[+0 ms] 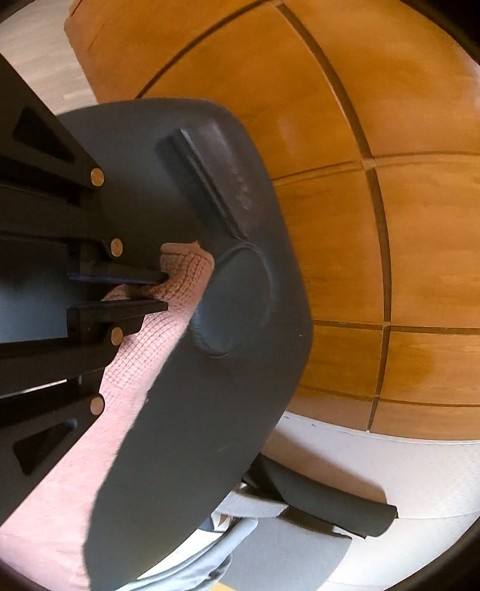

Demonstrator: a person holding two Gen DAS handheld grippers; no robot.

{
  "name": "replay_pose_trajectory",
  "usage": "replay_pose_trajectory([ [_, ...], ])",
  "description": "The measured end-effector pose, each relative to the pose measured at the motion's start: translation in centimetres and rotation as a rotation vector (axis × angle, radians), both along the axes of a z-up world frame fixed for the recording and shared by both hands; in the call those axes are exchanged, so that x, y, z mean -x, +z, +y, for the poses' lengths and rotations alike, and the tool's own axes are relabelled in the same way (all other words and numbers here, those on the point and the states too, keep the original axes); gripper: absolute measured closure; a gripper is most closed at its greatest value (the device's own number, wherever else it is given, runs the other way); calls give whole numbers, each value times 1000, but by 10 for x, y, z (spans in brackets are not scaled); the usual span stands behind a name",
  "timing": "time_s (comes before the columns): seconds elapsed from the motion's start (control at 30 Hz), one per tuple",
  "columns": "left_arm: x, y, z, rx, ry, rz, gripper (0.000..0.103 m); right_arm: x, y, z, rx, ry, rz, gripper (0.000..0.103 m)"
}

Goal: Fold clothes

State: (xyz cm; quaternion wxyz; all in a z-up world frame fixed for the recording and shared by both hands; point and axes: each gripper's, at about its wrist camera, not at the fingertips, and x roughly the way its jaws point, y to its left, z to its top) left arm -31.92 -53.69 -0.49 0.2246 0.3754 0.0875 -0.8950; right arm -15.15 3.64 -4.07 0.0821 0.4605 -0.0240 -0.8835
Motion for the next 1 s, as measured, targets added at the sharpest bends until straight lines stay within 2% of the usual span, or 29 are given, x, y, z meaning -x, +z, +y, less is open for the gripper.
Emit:
replay_pose_trajectory([
  [0.1,19,-16,8,53,21,-72,96,-6,-6,3,32,-53,36,56],
  [0.23,9,-29,13,-20,57,-119,91,-5,-6,-1,26,-61,41,53],
  [0.3,-12,-20,7,-83,94,-69,86,-4,-4,2,46,-55,39,52],
  [0.37,-37,-3,1,-70,154,-1,84,-10,3,7,91,-48,60,52],
  [0.43,-57,12,-1,-28,216,46,84,-27,20,17,152,-56,134,52],
  [0.5,-80,34,9,37,280,124,85,-40,37,34,127,-96,192,51],
  [0.53,-87,41,20,38,271,178,85,-45,46,43,105,-118,215,50],
  [0.57,-91,45,40,31,219,215,85,-47,51,53,77,-140,224,50],
  [0.63,-89,48,99,26,38,213,85,-40,52,77,32,-176,205,53],
  [0.67,-88,47,133,25,-62,202,85,-35,51,85,15,-189,193,56],
  [0.7,-88,43,175,27,-178,172,85,-26,48,92,-5,-200,171,63],
  [0.8,-96,26,286,0,-461,107,85,0,37,103,-28,-217,130,66],
  [0.9,-106,3,368,3,-645,52,82,13,28,111,-38,-242,115,66],
  [1.0,-93,-26,422,150,-711,-50,82,26,18,118,-49,-268,99,66],
])
